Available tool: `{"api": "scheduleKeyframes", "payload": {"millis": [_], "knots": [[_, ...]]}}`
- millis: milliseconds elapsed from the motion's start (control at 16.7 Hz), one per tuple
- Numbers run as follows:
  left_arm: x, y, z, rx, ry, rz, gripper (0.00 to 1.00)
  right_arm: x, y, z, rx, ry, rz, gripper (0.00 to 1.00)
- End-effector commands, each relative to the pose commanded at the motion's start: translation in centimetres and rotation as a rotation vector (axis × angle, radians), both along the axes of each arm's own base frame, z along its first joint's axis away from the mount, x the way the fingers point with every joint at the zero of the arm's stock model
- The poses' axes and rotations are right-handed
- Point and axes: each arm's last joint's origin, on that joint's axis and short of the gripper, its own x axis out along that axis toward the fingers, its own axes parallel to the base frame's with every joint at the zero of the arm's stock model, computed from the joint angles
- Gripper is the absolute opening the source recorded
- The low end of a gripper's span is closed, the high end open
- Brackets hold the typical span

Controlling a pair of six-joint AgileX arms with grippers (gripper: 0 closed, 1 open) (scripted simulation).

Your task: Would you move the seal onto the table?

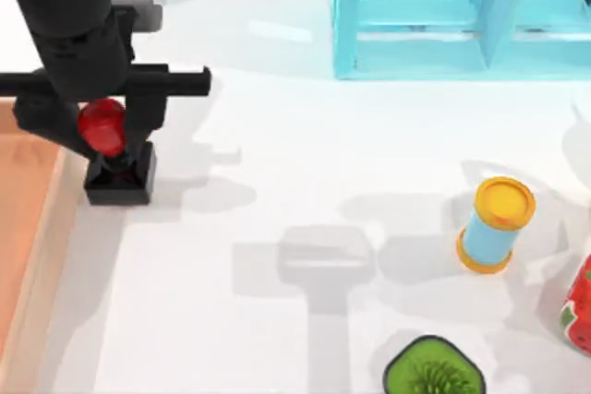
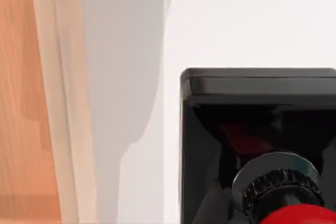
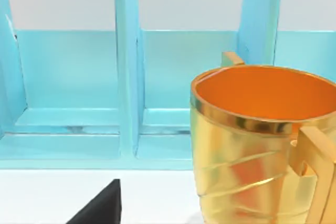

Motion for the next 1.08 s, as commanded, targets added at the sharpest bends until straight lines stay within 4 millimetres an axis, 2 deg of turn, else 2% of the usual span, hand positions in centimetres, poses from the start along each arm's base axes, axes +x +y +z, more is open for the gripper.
{"api": "scheduleKeyframes", "payload": {"millis": [120, 240, 360, 420, 480, 780, 1080], "knots": [[1.8, -4.2, -3.0, 0.011, 0.025, -0.002, 0.0, 0.0, 0.0, 0.0, 0.0, 0.0, 0.0, 1.0], [2.6, -8.4, -5.6, 0.014, 0.025, -0.004, 0.0, 0.0, 0.0, 0.0, 0.0, 0.0, 0.0, 1.0], [2.6, -11.6, -7.2, 0.007, 0.009, -0.004, 0.0, 0.0, 0.0, 0.0, 0.0, 0.0, 0.0, 1.0], [2.6, -12.6, -7.7, 0.002, 0.001, -0.004, 0.0, 0.0, 0.0, 0.0, 0.0, 0.0, 0.0, 1.0], [2.6, -13.0, -7.9, -0.001, -0.003, -0.003, 0.0, 0.0, 0.0, 0.0, 0.0, 0.0, 0.0, 1.0], [2.6, -12.9, -8.1, 0.001, 0.002, -0.002, 0.0, 0.0, 0.0, 0.0, 0.0, 0.0, 0.0, 1.0], [2.6, -13.1, -11.5, -0.004, -0.008, -0.004, 0.0, 0.0, 0.0, 0.0, 0.0, 0.0, 0.0, 1.0]]}}
